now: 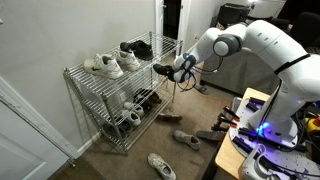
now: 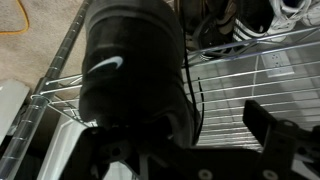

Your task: Pick the black sneaker from the middle rack and place it to the right of the black sneaker on the top rack

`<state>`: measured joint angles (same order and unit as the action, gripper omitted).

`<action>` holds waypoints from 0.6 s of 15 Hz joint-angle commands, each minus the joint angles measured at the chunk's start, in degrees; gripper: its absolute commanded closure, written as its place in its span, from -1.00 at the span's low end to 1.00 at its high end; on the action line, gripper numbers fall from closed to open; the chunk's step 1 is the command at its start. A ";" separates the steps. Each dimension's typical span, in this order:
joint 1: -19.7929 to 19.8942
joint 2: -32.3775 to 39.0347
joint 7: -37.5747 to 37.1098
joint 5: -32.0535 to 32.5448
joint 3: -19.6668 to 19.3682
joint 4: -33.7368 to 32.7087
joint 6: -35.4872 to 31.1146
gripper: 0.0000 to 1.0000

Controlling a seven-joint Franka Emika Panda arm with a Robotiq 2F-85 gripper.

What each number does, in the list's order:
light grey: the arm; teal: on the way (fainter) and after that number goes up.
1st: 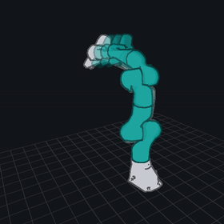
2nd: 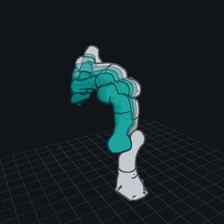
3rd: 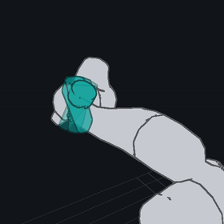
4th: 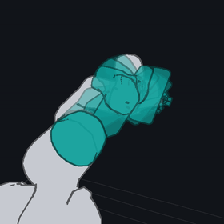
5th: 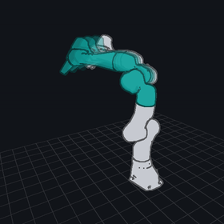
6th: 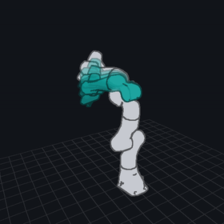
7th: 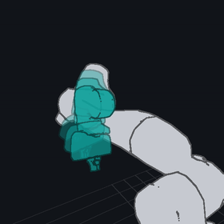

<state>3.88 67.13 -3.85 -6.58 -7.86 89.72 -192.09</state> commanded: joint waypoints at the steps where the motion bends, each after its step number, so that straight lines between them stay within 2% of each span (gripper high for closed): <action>1: 3.16 1.45 1.32 2.13 2.24 -2.44 1.23 -1.00; 2: 4.02 1.73 1.61 2.67 2.97 -2.79 1.18 -1.00; 3: 4.81 1.78 1.63 2.91 3.73 -2.96 1.25 -0.50; 4: 5.15 2.11 1.62 3.08 3.94 -3.36 1.05 -0.46; 9: 6.85 2.38 1.61 4.05 5.46 -3.29 0.67 0.21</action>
<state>8.91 69.17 -3.71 -3.99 -4.09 86.88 -191.73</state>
